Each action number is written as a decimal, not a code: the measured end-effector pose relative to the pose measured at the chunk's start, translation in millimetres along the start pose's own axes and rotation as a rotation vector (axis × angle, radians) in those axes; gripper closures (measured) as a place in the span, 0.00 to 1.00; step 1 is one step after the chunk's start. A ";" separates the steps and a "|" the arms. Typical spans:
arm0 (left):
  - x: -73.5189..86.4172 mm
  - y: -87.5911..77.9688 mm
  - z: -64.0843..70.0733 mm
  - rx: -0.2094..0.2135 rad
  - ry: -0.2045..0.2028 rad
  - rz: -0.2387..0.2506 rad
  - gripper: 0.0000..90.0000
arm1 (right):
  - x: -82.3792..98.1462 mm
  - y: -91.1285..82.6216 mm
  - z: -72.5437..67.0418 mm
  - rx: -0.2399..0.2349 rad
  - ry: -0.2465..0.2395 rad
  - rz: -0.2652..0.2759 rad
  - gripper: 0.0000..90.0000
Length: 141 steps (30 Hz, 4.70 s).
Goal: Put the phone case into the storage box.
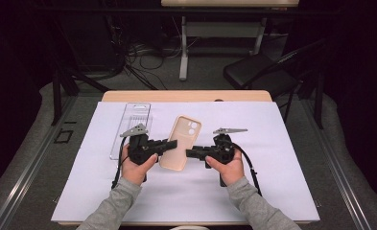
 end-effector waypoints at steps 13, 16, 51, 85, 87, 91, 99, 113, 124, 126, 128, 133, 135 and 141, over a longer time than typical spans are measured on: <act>1.5 3.4 3.1 0.002 0.006 -0.004 0.89 | 1.1 0.3 2.3 -0.016 0.020 -0.009 0.73; 1.8 3.8 3.4 0.001 0.007 -0.005 0.89 | 1.3 0.4 2.5 -0.019 0.021 -0.010 0.75; 3.7 5.2 2.7 -0.010 0.017 -0.005 0.89 | 3.8 1.8 5.6 -0.043 0.068 -0.024 0.88; 4.7 6.1 1.2 -0.016 0.016 -0.006 0.89 | 6.3 1.7 9.3 -0.078 0.123 -0.009 0.92; 4.7 6.0 1.1 -0.016 0.014 -0.003 0.89 | 6.3 1.1 9.7 -0.083 0.123 -0.016 0.92; 4.7 5.8 2.0 -0.025 0.021 -0.003 0.88 | 6.5 1.5 10.0 -0.091 0.131 -0.012 0.92; 4.5 5.8 1.6 -0.023 0.015 0.002 0.87 | 6.5 1.6 10.0 -0.100 0.137 -0.009 0.92; 4.4 7.6 0.6 -0.019 0.015 -0.002 0.70 | 6.7 1.8 9.9 -0.100 0.137 -0.010 0.92; 3.6 8.1 -2.6 -0.056 0.017 -0.004 0.57 | 6.3 0.3 12.6 -0.067 0.127 -0.016 0.92; 3.4 8.1 -2.6 -0.056 0.016 -0.006 0.56 | 6.1 -0.1 13.2 -0.066 0.128 -0.014 0.92; 3.1 8.1 -2.5 -0.060 0.016 -0.010 0.55 | 6.0 -0.9 14.1 -0.059 0.125 -0.024 0.92; 2.3 7.4 -1.2 -0.081 0.037 -0.019 0.54 | 5.5 -2.3 16.4 -0.037 0.115 -0.022 0.92; 2.1 7.3 -0.5 -0.097 0.049 -0.025 0.54 | 5.3 -2.8 17.2 -0.024 0.110 -0.017 0.92; 2.2 8.6 -0.6 -0.118 0.059 -0.048 0.52 | 5.4 -3.1 17.0 0.002 0.098 -0.022 0.92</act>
Point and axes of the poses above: each handheld gripper's, and its own axes: y roughly forward along the jaws, x roughly out of its underside, z roughly to its right, the point moved 2 cm from there along y, roughly forward along the jaws, and after that the axes turned 7 degrees about -z, right-handed, at the moved point
